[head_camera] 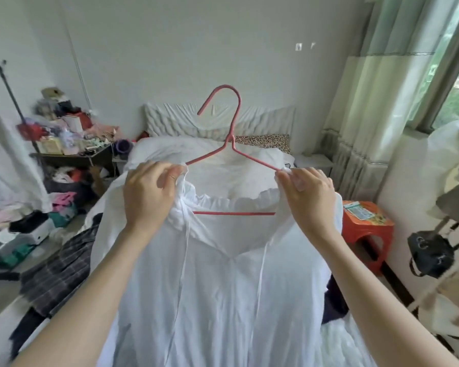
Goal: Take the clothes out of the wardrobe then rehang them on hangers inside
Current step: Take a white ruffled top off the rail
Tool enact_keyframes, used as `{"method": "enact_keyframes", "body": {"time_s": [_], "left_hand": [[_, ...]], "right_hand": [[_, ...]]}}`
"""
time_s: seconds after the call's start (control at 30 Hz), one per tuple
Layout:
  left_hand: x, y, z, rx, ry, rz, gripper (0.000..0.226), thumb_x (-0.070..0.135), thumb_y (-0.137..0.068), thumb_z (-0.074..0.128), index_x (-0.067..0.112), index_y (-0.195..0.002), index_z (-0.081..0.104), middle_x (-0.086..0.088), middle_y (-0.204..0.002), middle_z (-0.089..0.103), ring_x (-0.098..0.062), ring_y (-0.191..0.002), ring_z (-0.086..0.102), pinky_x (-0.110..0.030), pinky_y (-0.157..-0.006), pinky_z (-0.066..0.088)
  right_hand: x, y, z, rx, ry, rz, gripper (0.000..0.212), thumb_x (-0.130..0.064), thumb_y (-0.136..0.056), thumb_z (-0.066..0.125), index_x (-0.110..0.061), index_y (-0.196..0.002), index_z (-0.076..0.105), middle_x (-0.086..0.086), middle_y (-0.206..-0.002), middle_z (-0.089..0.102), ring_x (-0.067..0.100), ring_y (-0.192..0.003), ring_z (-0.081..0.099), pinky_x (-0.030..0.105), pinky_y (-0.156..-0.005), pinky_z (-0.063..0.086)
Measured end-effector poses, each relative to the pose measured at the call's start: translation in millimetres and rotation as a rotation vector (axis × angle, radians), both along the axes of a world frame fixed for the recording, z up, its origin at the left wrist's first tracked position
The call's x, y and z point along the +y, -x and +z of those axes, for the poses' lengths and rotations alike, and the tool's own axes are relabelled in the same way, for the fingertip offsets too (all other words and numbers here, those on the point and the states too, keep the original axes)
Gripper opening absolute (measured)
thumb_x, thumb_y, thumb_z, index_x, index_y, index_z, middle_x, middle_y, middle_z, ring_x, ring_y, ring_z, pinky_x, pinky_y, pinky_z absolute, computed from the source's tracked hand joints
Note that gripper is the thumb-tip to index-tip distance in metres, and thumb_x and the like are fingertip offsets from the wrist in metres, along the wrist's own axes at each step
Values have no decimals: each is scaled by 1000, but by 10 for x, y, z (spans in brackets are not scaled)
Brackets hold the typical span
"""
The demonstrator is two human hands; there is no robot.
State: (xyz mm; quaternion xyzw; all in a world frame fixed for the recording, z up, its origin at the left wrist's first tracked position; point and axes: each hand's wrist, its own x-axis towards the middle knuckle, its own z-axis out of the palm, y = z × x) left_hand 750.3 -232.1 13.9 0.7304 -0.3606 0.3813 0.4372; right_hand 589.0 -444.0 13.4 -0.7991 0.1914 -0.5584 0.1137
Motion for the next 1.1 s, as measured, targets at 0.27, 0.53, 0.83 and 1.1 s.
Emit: {"method": "enact_keyframes", "body": {"time_s": [0.27,0.53,0.83,1.1], "left_hand": [[-668,-1187,-532,229,-206,-119,26,27,-87,64,4,-77,66,-8,-77,67,-28,-74,59,-33,-69,44],[-1595,-2879,-452,362,-220,-144,28,29,-88,62,6,-72,61,4,-63,51,-17,-65,47,-24,-62,28],[-2260,-3939,-2025,641,-515,-175,25,28,-90,57,14,-70,56,4,-67,52,-23,-71,52,-28,-64,33],[-2632,-4429,-3256,718,-797,-208,32,29,-91,55,27,-62,43,8,-64,43,-26,-72,51,-33,-63,36]], "right_hand": [[-867,-1041,-629,443,-54,11,49,-43,-88,36,-5,-73,63,0,-66,47,24,-75,49,26,-60,20],[-1765,-2717,-453,534,-240,47,34,-38,-86,54,-13,-66,60,6,-70,56,24,-74,51,30,-56,19],[-2298,-3557,-1781,793,-647,37,33,-36,-84,61,-11,-63,64,16,-72,60,31,-76,55,36,-62,37],[-2644,-3922,-3054,1095,-634,-1,31,-33,-91,51,-7,-77,63,20,-91,64,35,-90,58,32,-63,30]]}}
